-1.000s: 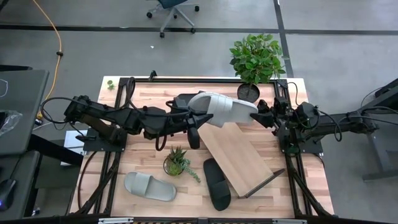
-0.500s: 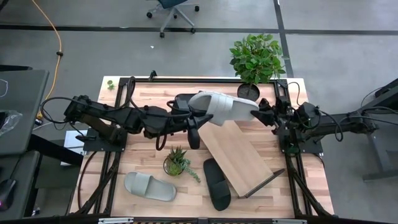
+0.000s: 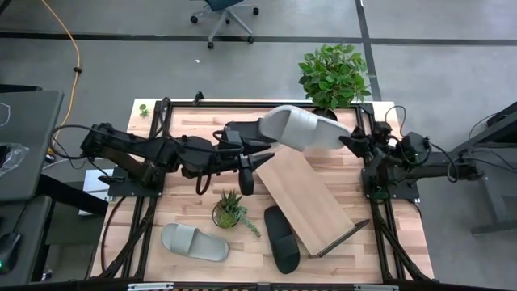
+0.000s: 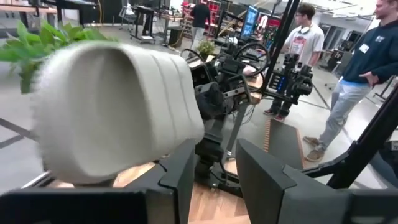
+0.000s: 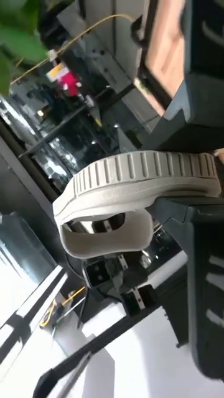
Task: Pick and place slides into the shelf
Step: Put the top gray slide on the shelf
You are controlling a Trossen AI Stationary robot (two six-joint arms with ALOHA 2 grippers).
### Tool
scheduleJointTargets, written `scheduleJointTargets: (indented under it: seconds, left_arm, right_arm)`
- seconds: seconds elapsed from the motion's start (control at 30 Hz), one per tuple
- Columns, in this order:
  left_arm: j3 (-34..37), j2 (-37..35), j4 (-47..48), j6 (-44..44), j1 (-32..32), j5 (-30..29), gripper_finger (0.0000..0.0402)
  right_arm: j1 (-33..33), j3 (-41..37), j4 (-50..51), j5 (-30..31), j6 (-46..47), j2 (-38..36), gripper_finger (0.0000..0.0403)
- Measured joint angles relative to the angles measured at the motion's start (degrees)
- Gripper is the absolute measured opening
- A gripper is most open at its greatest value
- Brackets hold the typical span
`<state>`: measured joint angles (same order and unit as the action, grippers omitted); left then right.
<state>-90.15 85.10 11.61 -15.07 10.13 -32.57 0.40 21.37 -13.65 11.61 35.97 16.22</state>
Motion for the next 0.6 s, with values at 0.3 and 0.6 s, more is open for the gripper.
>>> scheduleJointTargets:
  seconds: [0.3,0.6]
  left_arm:
    - [0.00,-2.67,1.63,6.77,0.00,-0.01,0.0108]
    - [0.02,-3.56,3.19,9.33,-0.02,0.01,0.0102]
  right_arm:
    - [0.00,0.00,21.19,-5.05,16.34,-4.72,0.0062]
    - [-0.04,0.00,30.40,-9.17,27.41,-3.44,0.0062]
